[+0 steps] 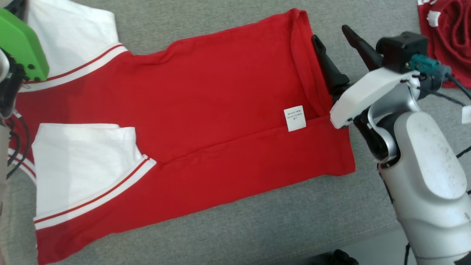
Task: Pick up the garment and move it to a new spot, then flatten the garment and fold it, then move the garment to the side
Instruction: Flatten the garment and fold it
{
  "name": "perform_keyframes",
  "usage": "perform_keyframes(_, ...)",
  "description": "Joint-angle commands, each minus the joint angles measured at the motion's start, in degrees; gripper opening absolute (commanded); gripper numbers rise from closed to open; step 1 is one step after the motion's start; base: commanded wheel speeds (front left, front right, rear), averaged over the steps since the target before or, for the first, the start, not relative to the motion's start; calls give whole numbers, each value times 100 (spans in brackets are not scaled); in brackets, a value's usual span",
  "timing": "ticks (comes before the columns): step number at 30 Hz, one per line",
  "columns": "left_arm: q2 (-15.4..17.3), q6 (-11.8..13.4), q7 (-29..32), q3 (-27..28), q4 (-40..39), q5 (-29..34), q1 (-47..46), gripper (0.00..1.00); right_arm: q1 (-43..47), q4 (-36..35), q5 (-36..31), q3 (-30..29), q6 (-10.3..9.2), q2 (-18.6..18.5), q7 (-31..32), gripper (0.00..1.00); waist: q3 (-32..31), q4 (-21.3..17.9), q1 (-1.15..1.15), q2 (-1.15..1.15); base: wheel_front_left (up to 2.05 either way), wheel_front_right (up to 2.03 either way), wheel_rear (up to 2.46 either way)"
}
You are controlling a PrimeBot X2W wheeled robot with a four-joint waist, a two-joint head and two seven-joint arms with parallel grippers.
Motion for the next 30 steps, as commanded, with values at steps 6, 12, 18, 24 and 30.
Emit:
perform_keyframes(6, -231, -144, -300, -143, -270, -160, 156, 0, -731, 891, -188, 24, 0, -226, 318, 100, -180, 542, 0, 0, 0, 0, 0)
perform_keyframes(12, -340, -165, -534, -142, -577, -300, 346, 0, -1397, 2038, -248, 200, 0, -314, 602, 100, -160, 894, 0, 0, 0, 0, 0)
perform_keyframes(18, -407, -131, -635, -149, -636, -364, 434, 0, -1702, 2766, -442, 237, 0, -440, 769, 31, -185, 1021, 0, 0, 0, 0, 0)
perform_keyframes(24, -426, -107, -769, -107, -604, -414, 477, 0, -1838, 2953, -456, 189, 0, -499, 449, 0, -260, 992, 0, 0, 0, 0, 0)
perform_keyframes(30, -459, -119, -1038, -55, -659, -487, 595, 0, -1766, 2926, -423, 69, -1, -380, -208, 0, -423, 922, 0, 0, 0, 0, 0)
